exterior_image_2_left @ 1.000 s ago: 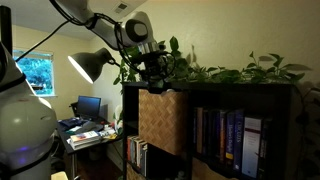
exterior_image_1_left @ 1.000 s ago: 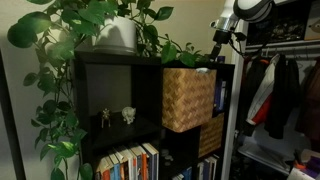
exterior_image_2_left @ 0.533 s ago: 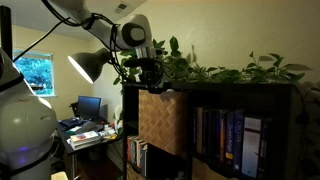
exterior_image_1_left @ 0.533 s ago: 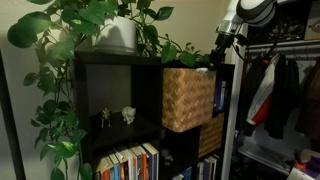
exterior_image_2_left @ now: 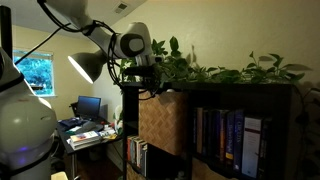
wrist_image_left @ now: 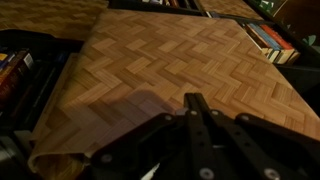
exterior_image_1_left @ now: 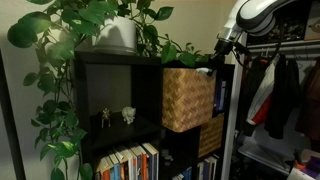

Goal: Slightly pull out the reed basket, put the two plushies on top of the bookshelf into it, then push it back

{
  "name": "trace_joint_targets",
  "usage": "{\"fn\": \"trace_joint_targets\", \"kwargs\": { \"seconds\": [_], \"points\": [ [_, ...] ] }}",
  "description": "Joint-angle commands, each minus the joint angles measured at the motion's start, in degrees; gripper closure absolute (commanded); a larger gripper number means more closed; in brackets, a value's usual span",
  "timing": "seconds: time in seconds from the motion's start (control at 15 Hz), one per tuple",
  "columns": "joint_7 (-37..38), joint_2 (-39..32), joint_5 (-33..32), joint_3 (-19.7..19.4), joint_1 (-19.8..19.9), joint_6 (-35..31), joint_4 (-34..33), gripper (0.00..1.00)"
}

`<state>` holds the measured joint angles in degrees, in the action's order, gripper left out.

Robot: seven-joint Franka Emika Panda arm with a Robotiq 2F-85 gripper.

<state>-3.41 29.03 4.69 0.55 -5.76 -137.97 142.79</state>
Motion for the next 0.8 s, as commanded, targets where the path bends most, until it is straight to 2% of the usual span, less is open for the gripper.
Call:
{"fn": "trace_joint_targets", "kwargs": {
  "seconds": [0.0, 0.73],
  "points": [
    [0.8, -1.1, 1.7, 0.1, -0.1, -5.8, 2.1, 0.95],
    [2.6, -8.6, 0.0, 1.5, 0.9, -19.0, 0.4, 0.96]
  ]
}}
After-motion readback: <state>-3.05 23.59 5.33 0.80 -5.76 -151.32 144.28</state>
